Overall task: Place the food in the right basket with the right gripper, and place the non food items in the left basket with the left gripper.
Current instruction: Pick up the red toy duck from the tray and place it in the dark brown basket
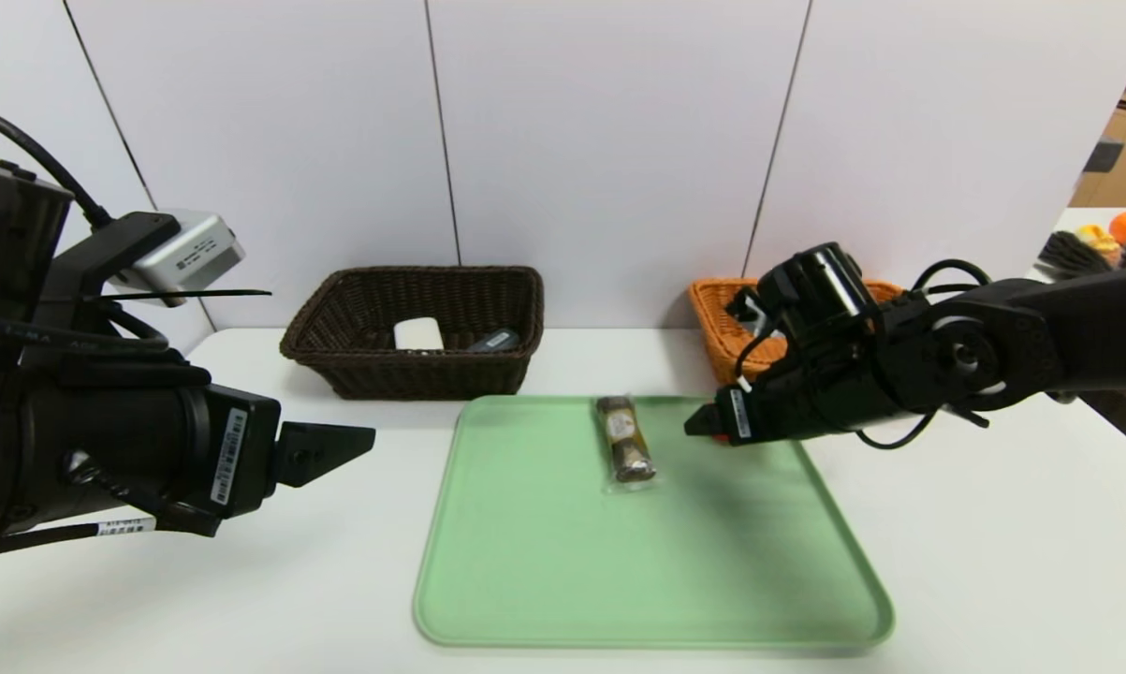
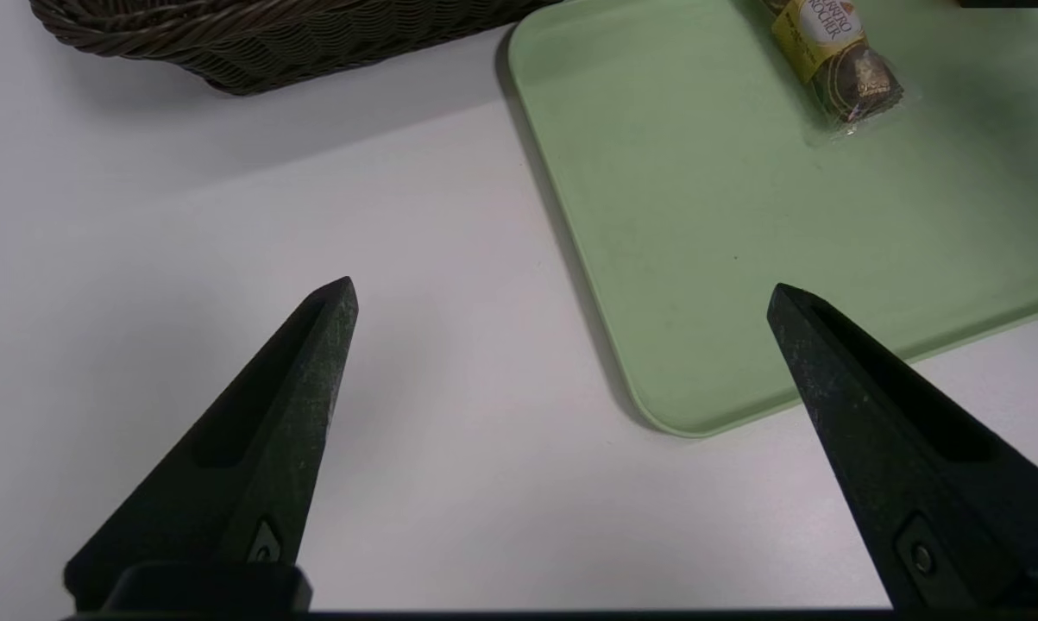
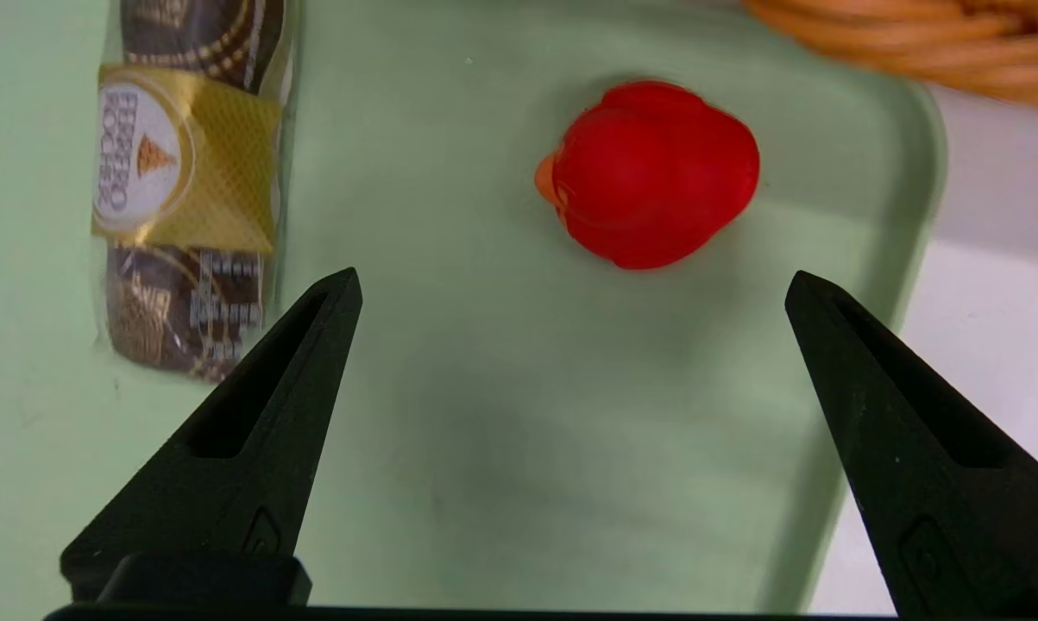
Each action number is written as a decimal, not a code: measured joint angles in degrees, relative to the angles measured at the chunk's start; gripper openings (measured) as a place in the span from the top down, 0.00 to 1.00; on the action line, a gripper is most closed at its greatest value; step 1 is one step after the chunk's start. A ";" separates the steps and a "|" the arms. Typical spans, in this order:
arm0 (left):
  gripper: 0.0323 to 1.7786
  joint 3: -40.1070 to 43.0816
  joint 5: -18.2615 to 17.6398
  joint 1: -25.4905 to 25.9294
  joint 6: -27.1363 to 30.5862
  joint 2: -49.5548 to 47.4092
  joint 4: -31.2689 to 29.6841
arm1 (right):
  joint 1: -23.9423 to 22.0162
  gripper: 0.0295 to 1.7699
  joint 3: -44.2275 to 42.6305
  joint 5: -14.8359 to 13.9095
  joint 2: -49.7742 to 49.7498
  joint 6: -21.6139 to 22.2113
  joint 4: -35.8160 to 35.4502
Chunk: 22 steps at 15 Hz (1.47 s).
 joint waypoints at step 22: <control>0.05 0.66 0.05 0.00 -0.17 -0.09 0.02 | -0.89 0.36 -0.74 -0.72 5.62 -0.67 -5.79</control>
